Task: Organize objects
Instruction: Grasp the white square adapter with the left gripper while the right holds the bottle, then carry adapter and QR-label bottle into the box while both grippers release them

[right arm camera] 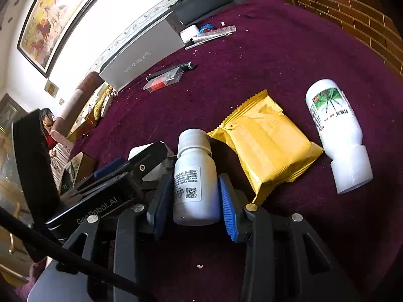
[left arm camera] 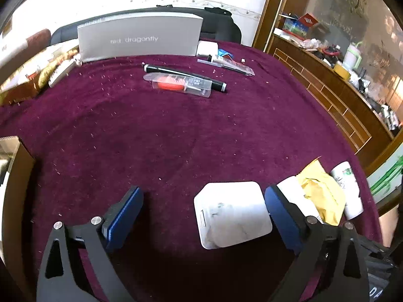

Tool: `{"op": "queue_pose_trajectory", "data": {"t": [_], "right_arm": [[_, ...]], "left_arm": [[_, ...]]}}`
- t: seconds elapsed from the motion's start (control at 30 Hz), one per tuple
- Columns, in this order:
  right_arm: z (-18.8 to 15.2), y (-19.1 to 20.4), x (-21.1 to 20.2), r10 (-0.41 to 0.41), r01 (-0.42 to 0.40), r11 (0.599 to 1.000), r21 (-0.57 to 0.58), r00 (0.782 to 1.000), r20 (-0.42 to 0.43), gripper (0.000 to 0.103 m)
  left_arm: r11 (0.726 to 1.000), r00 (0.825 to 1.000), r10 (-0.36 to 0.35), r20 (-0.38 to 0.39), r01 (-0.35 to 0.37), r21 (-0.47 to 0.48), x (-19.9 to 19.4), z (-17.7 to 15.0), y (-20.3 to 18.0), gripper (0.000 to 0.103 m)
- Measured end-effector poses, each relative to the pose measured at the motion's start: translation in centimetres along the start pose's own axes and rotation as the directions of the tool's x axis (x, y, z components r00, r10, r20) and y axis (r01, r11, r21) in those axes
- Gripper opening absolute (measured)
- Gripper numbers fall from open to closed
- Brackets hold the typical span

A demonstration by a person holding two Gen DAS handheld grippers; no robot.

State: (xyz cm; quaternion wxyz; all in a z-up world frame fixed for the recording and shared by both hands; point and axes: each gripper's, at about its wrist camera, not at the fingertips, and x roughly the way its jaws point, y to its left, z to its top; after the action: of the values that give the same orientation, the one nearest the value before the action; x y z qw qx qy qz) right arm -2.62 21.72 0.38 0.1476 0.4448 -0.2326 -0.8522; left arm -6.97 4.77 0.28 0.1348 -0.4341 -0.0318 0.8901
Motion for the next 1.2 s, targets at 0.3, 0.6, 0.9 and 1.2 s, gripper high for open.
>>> {"op": "queue_pose_trajectory", "data": {"t": [0.3,0.6,0.9,1.2], "right_arm": [[0.0,0.4,0.2,-0.001,0.001,1.0,-0.021,1.0,0.002,0.042],[-0.1,1.0,0.3,-0.025,0.026,0.998,-0.063,1.0,0.019,0.043],[-0.5,2.8,1.0,-0.151,0.16,0.973,-0.166,0.987,0.062,0.041],[-0.9,3.8,0.8,-0.177,0.176,0.975,-0.132,0.984,0.009,0.032]], "left_arm": [[0.99,0.997,-0.068,-0.023,0.071,0.122,-1.0,-0.2,-0.8,0.05],[0.993,0.994,-0.099,-0.042,0.102,0.059,-5.2,-2.0,2.3,0.046],[0.993,0.988,-0.114,0.103,0.114,0.011,-15.4,-4.9,7.5,0.043],[0.988,0.983,-0.045,0.179,0.07,-0.138,-21.4,-8.6,17.0,0.001]]}}
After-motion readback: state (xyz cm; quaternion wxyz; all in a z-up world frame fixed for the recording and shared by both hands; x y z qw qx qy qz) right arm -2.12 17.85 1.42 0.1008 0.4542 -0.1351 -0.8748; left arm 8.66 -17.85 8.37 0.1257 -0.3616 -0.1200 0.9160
